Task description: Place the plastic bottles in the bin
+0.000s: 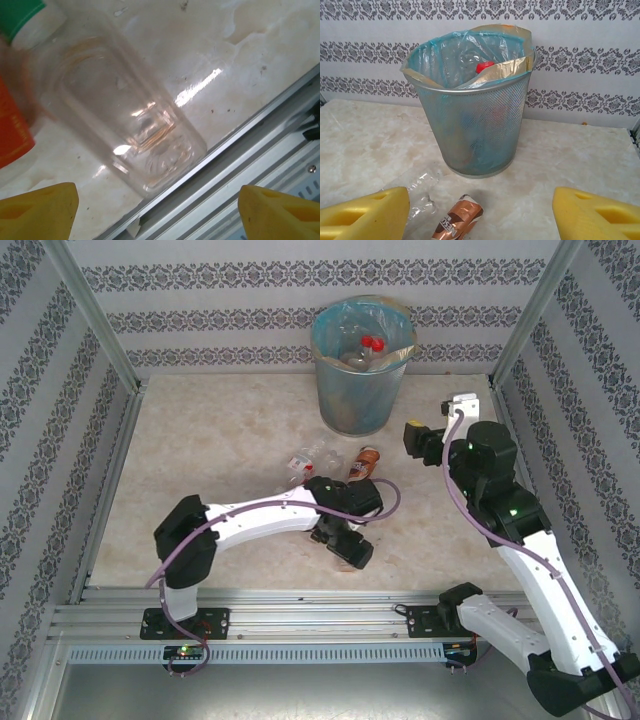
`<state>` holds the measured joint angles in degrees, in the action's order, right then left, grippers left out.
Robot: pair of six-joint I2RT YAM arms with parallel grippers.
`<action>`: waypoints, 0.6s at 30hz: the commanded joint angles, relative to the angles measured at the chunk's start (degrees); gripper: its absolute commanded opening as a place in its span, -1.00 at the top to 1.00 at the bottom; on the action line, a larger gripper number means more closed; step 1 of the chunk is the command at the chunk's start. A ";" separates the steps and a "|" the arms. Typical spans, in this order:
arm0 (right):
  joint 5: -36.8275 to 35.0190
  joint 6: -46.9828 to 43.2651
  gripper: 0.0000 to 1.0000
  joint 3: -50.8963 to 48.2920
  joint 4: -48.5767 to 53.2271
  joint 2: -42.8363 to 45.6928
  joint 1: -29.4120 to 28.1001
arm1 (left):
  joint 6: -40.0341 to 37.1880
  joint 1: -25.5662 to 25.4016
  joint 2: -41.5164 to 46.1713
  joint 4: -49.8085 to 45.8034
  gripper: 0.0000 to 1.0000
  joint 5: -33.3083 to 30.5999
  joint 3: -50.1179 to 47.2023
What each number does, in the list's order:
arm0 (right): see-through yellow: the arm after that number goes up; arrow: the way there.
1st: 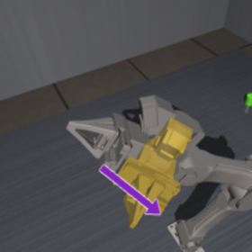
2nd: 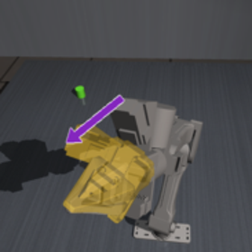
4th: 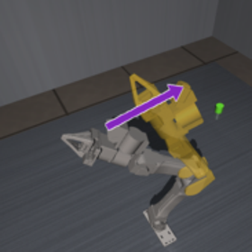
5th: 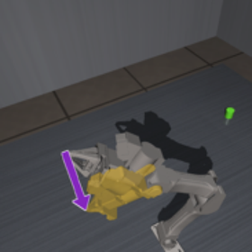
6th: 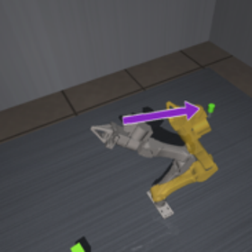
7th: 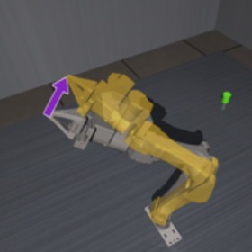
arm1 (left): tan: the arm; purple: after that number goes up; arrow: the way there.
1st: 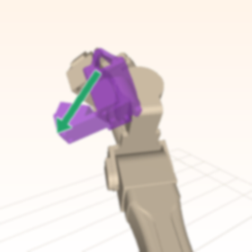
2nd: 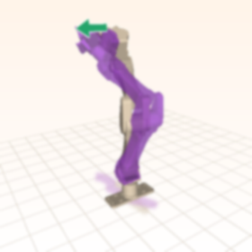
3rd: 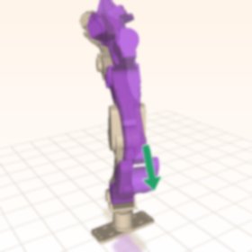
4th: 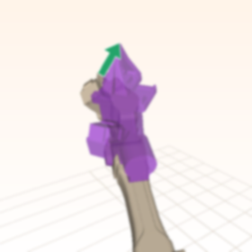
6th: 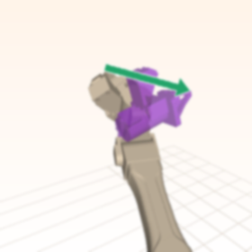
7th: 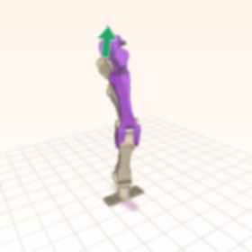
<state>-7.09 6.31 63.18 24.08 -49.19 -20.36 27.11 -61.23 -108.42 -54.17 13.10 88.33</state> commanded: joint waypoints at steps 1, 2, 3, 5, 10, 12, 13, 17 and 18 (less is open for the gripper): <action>-1.35 0.85 -0.52 -0.42 0.94 2.35 0.31 | 1.63 -0.46 -3.31 -4.38 -0.69 -1.07 3.60; -1.83 0.51 -0.52 -0.34 1.41 2.75 0.33 | 1.59 -0.45 -4.30 -4.52 -0.69 -1.28 4.30; -2.20 0.36 -0.53 -0.34 1.71 3.14 0.41 | 1.39 -0.40 -5.34 -4.79 -0.70 -1.37 5.13; -2.49 -0.05 -0.54 -0.32 2.11 3.81 0.54 | 1.01 -0.43 -7.64 -5.67 -0.71 -1.81 6.99; -2.58 -0.62 -0.54 0.23 2.91 4.35 0.93 | -0.44 -0.42 -11.23 -8.06 -0.72 -4.44 9.49; -2.55 -0.67 -0.55 0.11 2.91 4.22 1.11 | -0.74 -0.47 -11.29 -7.60 -0.70 -5.41 8.82; -2.52 -0.55 -0.55 0.03 2.83 4.12 1.05 | -0.82 -0.42 -11.22 -7.37 -0.68 -5.70 8.47; -1.92 0.56 -0.55 -0.17 2.42 3.28 1.13 | -0.98 -0.47 -11.33 -6.51 -0.60 -5.52 7.31; -1.67 0.88 -0.55 -0.05 2.30 3.06 1.11 | -0.93 -0.47 -11.22 -6.46 -0.56 -5.45 7.34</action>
<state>-8.34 6.13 63.13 26.50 -45.65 -19.59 27.11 -61.41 -119.55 -58.57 8.86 96.49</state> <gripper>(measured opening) 0.773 0.788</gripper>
